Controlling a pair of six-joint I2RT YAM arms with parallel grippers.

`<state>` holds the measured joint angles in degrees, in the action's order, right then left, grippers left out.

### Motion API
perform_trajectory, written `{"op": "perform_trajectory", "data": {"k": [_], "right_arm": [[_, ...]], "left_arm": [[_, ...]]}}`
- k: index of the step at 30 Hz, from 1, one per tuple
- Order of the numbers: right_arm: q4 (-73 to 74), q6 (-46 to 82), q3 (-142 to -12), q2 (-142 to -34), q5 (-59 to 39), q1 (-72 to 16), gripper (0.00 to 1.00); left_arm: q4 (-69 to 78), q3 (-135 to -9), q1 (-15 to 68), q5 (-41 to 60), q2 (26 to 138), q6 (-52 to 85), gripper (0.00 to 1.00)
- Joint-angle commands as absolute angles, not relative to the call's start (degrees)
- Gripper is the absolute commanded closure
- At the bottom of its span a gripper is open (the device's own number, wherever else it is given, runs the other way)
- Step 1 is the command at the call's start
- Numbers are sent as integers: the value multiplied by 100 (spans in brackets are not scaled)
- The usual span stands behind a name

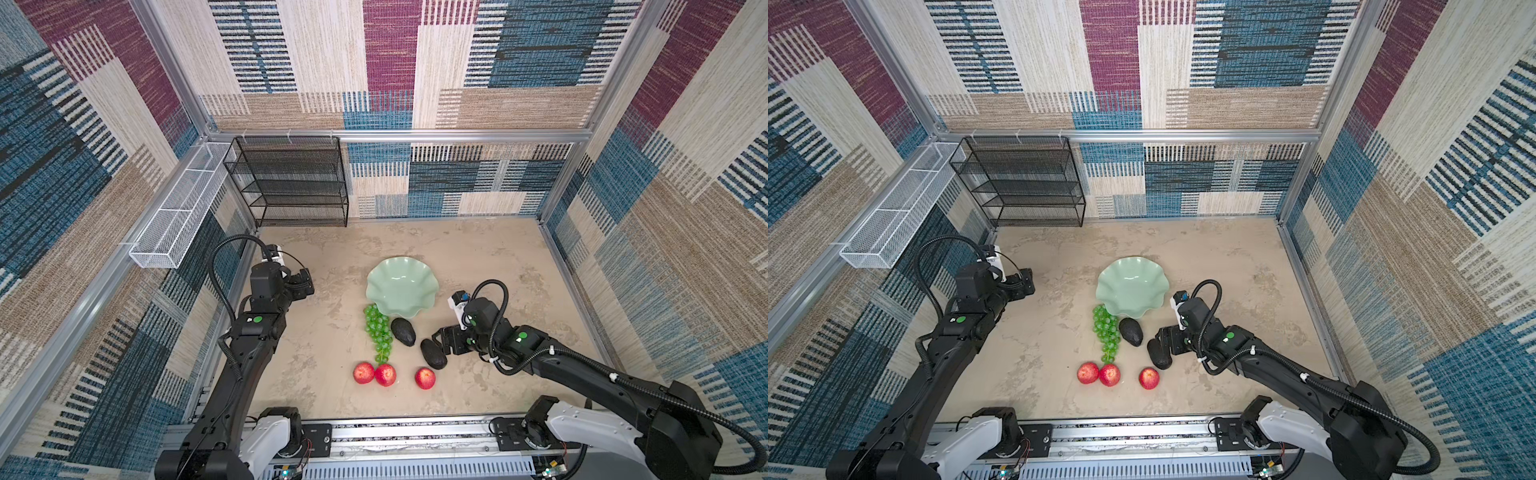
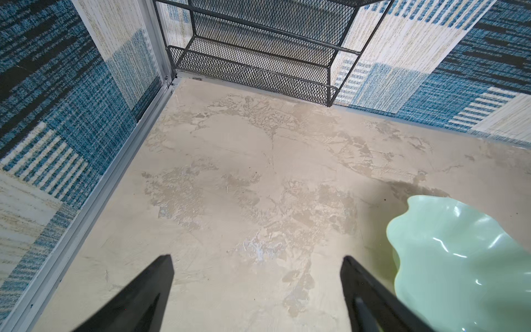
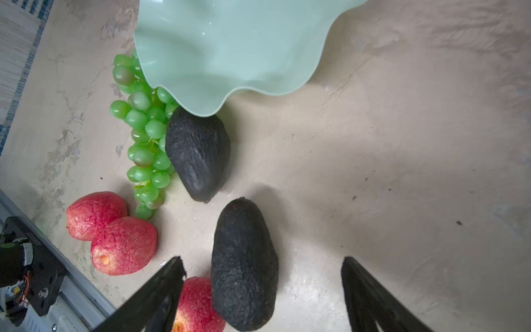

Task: Place and organize the fake fruits in the fruit bowl
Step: 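Reach the right gripper down and grasp the nearer dark avocado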

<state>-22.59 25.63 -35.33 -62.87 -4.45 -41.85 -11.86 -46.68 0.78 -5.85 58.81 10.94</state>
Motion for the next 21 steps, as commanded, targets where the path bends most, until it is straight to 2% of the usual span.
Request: {"op": "perform_trajectory", "data": {"k": [1,12,15,17,21], "right_arm": [[-2084,2858,-3540,-6488,-319,-4468,13],[-1531,3137,-3508,-7598,37,-4895,26],[-1549,3183,-3534,-7758,211,-4904,35],[-1661,3249,-3541,-7758,421,-4904,45],[-2216,3244,-3720,-7440,982,-4904,54]], "left_arm": [[-1210,-4743,70,-550,5891,1159,6],[-1213,-4749,77,-543,5876,1134,7],[-1194,-4724,71,-533,5858,1142,7],[-1170,-4700,75,-538,5849,1144,6],[-1178,-4714,70,-563,5856,1158,7]]}}
